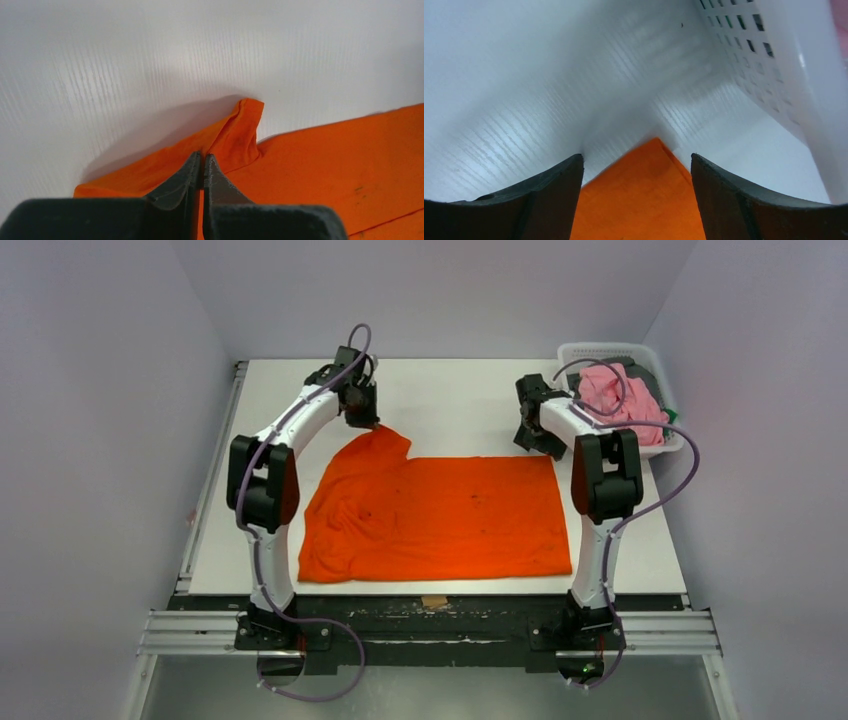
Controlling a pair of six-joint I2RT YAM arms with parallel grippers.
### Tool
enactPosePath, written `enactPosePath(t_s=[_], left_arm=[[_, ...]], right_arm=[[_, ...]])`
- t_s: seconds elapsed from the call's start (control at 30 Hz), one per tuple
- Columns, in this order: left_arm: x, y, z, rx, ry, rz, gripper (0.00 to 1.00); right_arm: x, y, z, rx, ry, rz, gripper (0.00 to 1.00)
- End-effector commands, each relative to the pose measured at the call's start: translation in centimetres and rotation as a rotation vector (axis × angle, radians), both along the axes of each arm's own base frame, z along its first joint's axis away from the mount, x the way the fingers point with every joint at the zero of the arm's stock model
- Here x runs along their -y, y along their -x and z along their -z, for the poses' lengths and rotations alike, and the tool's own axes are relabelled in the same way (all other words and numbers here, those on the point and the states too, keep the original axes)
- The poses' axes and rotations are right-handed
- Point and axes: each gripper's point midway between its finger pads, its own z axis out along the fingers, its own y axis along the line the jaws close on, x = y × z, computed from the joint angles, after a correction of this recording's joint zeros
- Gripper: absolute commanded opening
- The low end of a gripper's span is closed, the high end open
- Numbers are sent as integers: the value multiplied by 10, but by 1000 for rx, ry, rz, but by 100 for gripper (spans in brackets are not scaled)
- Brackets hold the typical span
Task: Fold and stack the t-shirts
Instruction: Grab the side of the flattened tshirt furthest away from the robot with both arms, then fold the other side of the tshirt into a rectangle
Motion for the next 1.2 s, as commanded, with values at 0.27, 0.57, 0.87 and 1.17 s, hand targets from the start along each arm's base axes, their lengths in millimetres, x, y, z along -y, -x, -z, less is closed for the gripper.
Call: enactPosePath(t_s=[0.27, 0.57, 0.87, 1.17], left_arm=[[2, 24, -26, 78, 15, 34, 0], [5, 39, -36, 110, 25, 61, 0], [3, 46, -44, 134, 12, 98, 0], [5, 76, -54, 165, 34, 122, 0]], right_arm=[[17, 30, 2, -36, 58, 82, 60], [15, 28, 3, 16, 34, 95, 35], [14, 2, -16, 101, 42, 51, 7], [-6, 14, -37, 209, -11, -104, 5]])
